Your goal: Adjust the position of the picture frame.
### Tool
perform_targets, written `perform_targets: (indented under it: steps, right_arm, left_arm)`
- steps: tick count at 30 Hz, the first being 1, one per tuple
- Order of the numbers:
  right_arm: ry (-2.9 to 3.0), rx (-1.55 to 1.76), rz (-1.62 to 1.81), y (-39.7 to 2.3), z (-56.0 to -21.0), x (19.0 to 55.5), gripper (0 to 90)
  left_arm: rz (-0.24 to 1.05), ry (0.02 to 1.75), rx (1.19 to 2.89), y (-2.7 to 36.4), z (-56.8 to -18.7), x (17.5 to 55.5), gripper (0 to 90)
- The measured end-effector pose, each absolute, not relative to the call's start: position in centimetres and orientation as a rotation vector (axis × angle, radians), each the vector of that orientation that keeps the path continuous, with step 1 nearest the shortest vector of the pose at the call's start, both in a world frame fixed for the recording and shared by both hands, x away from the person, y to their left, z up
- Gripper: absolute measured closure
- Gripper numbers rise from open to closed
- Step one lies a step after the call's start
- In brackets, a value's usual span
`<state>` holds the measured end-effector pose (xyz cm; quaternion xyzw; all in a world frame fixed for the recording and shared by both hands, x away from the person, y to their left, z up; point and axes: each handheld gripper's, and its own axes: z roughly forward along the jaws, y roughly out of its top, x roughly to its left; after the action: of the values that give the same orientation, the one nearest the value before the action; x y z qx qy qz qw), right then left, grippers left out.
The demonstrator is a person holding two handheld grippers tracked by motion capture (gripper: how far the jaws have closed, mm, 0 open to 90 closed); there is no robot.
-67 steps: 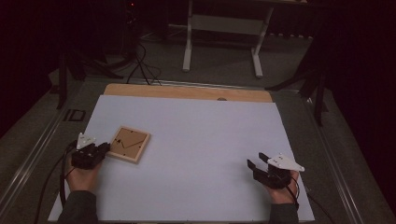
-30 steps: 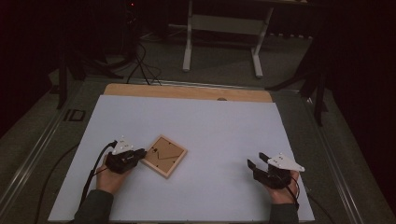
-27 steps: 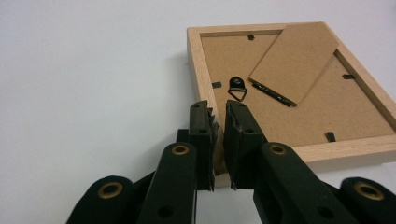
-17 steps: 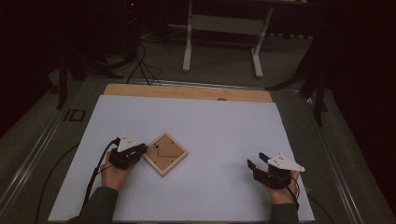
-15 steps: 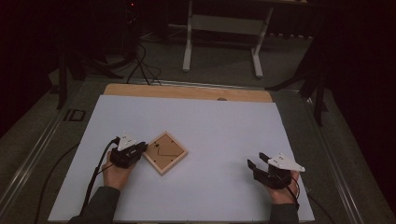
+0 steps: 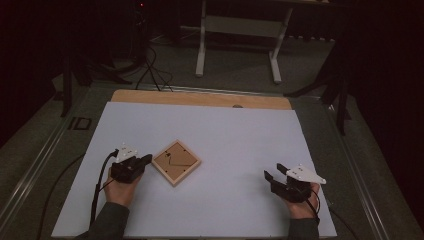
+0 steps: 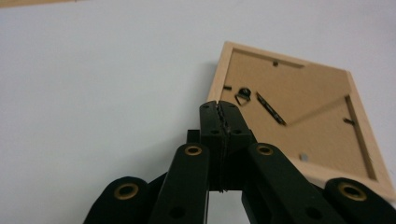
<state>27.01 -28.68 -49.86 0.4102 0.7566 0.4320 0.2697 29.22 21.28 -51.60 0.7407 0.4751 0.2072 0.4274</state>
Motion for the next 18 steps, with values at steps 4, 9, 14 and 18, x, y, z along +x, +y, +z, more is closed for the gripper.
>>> perform_targets:
  steps: [4, 9, 14, 18]
  right_arm:
    - [2.053, 1.089, 1.180, -27.5, -49.6, 27.1, 45.5]
    - [2.053, 1.073, 1.187, -25.9, -48.8, 27.5, 57.5]
    - [2.069, 1.050, 1.210, -24.5, -48.0, 28.3, 74.1]
    - [2.070, 1.029, 1.205, -23.1, -47.7, 29.1, 80.8]
  left_arm:
    - [0.508, 1.197, 1.875, 21.4, -51.6, 28.7, 89.6]
    - [0.493, 1.214, 1.946, 21.3, -52.5, 28.7, 89.8]
    - [0.493, 1.205, 1.974, 21.1, -52.8, 29.0, 90.0]
    - [0.484, 1.206, 1.993, 20.8, -53.2, 29.2, 90.0]
